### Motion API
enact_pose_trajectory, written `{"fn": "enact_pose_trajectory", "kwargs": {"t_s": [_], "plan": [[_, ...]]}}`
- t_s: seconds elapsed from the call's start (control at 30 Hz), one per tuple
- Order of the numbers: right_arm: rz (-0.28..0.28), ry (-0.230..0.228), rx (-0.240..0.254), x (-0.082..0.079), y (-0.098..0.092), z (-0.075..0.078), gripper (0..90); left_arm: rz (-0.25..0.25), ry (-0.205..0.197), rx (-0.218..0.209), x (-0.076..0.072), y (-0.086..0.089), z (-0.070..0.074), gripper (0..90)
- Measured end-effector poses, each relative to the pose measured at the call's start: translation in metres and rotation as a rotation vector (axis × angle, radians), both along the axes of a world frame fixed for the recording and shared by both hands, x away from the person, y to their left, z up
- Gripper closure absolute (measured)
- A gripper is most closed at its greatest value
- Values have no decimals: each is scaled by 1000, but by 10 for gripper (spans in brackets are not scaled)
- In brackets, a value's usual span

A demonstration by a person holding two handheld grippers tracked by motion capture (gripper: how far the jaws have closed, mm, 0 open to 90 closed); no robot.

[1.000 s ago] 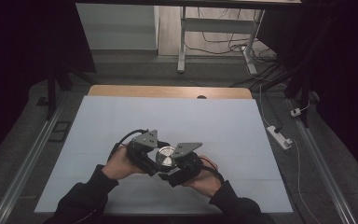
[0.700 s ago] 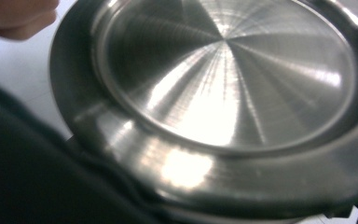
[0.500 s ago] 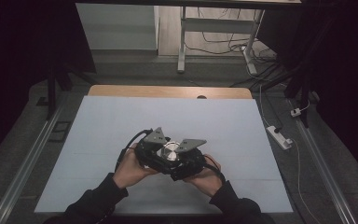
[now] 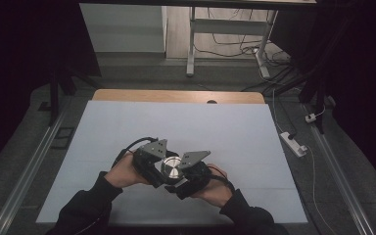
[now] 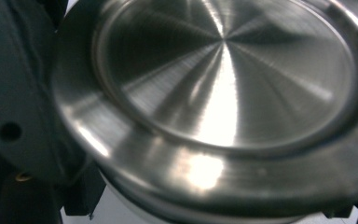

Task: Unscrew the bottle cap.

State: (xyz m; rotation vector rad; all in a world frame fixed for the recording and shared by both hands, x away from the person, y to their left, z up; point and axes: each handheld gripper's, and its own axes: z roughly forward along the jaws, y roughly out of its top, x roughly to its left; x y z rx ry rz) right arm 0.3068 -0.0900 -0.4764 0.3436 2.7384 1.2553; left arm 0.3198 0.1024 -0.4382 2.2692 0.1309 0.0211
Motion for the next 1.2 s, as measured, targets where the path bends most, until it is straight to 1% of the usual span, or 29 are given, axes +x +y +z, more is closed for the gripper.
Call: {"fn": "enact_pose_trajectory", "kwargs": {"t_s": [0.03, 0.07, 0.1, 0.13, 0.2, 0.33, 0.43, 0.47, 0.5, 0.53, 0.6, 0.73, 0.9, 0.97, 1.0, 1.2], "plan": [[-7, 4, 3, -1, 0, 0, 151, 7, -2, -6, 0, 0, 0, 182], [-6, -2, 2, 0, 0, 0, 151, 18, -2, -9, 0, 0, 0, 183], [-41, 22, 17, -2, 1, 1, 150, 42, 2, -17, 0, -1, 0, 185], [-44, 13, 15, 0, 0, 1, 151, 67, 5, -22, 0, -2, -1, 186], [-93, 25, 20, 1, -1, 1, 151, 122, 9, -23, 1, -6, -2, 188], [-163, 23, 13, 7, -5, -2, 151, 242, 15, -28, 0, -15, -4, 189], [-205, 24, 20, 10, -6, -3, 151, 307, 16, -41, -1, -18, -4, 190], [-221, 31, 23, 10, -7, -3, 151, 327, 19, -57, -2, -19, -3, 190], [-230, 34, 26, 10, -7, -3, 151, 328, 16, -57, -2, -19, -2, 190], [-234, 35, 28, 10, -7, -3, 151, 334, 24, -65, -2, -19, -1, 190], [-233, 36, 29, 10, -7, -3, 151, 339, 19, -67, -2, -18, 0, 190], [-231, 37, 32, 9, -6, -3, 151, 346, 26, -74, -2, -16, 2, 190], [-231, 35, 35, 10, -7, -4, 151, 346, 21, -72, -3, -13, 6, 191], [-230, 34, 36, 11, -8, -3, 150, 342, 12, -64, -3, -11, 8, 191], [-233, 34, 39, 11, -8, -3, 150, 346, 15, -70, -3, -10, 8, 191], [-237, 25, 45, 14, -12, -1, 150, 352, 15, -72, -4, -3, 12, 191]]}}
